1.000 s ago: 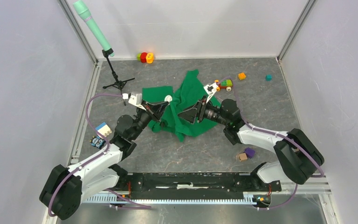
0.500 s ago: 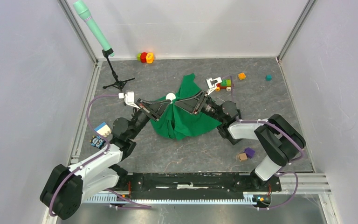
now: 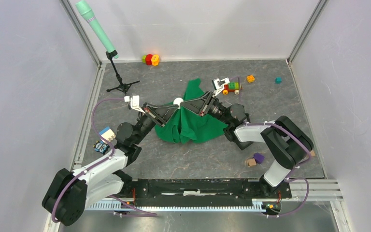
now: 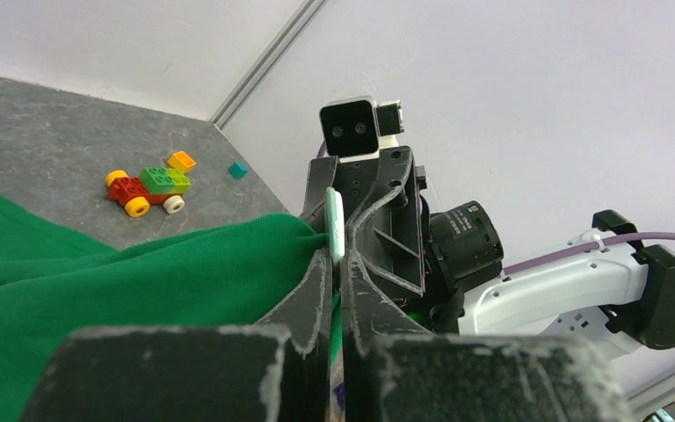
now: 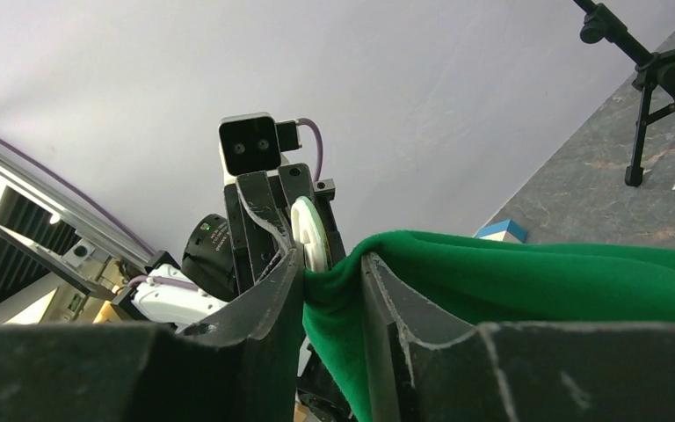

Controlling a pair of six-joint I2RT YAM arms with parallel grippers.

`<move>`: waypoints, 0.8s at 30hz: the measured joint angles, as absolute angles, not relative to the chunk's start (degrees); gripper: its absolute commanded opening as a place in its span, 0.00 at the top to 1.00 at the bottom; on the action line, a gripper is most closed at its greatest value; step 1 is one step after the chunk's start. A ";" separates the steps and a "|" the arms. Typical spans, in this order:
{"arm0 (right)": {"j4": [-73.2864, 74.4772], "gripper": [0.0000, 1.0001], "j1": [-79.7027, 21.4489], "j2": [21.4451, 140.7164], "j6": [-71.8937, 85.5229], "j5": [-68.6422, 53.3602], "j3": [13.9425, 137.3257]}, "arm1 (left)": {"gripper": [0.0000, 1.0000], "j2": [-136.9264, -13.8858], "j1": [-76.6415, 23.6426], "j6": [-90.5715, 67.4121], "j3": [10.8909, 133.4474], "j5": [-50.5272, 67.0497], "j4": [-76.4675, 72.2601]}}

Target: Remove the brooch from the garment

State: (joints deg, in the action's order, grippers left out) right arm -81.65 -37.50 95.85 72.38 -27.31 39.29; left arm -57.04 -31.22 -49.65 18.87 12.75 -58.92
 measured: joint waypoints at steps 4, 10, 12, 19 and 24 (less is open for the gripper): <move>-82.50 0.72 -37.50 96.49 73.28 -27.59 39.31 | 0.98 -57.06 -31.18 -49.60 18.87 13.28 -58.87; -82.94 0.75 -37.50 96.57 73.71 -28.38 39.33 | 0.98 -57.14 -30.85 -48.88 18.87 14.33 -58.76; -83.11 0.78 -37.47 97.06 73.71 -29.02 39.75 | 0.98 -57.19 -30.76 -48.51 18.94 14.94 -58.48; -83.02 0.89 -36.80 97.58 73.73 -30.22 40.49 | 0.98 -59.53 -29.89 -48.34 19.94 16.45 -59.05; -82.91 0.79 -36.60 97.60 73.69 -30.72 40.49 | 0.98 -59.96 -29.69 -48.31 19.99 16.99 -59.29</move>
